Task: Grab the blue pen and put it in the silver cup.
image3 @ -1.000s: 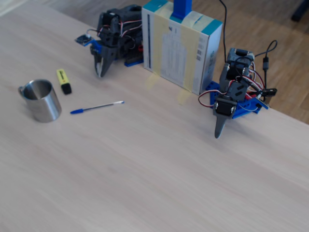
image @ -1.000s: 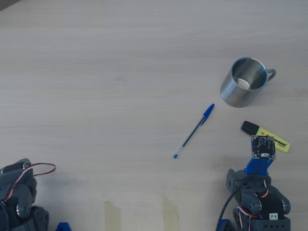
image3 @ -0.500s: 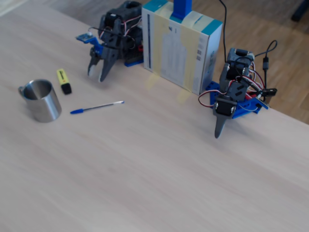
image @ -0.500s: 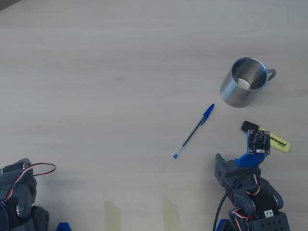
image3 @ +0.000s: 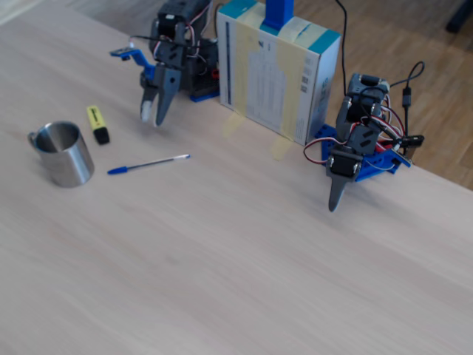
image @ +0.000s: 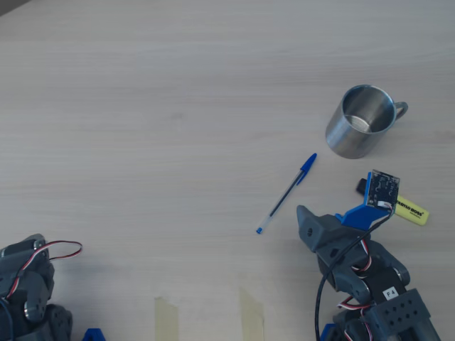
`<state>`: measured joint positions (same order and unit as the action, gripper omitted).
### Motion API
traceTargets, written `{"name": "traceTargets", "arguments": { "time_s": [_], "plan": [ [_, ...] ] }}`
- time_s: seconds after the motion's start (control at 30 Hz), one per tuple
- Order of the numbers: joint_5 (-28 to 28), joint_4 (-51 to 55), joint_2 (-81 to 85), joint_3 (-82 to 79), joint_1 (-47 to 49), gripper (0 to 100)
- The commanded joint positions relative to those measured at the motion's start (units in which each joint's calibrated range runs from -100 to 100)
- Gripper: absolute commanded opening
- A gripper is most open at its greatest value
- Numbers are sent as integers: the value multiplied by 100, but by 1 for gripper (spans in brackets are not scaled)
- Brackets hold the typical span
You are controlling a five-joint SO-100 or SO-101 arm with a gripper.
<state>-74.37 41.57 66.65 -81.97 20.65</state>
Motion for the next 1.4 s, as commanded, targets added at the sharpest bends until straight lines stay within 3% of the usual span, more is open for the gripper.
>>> {"name": "traceTargets", "arguments": {
  "time_s": [0.0, 0.57, 1.07, 1.37],
  "plan": [
    [-182, -249, -506, 609, 177, 28],
    [-291, -275, -2210, 2578, 238, 33],
    [-270, -283, -3897, 3684, -460, 33],
    [-15, -1098, -4745, 3739, -887, 33]
  ]
}}
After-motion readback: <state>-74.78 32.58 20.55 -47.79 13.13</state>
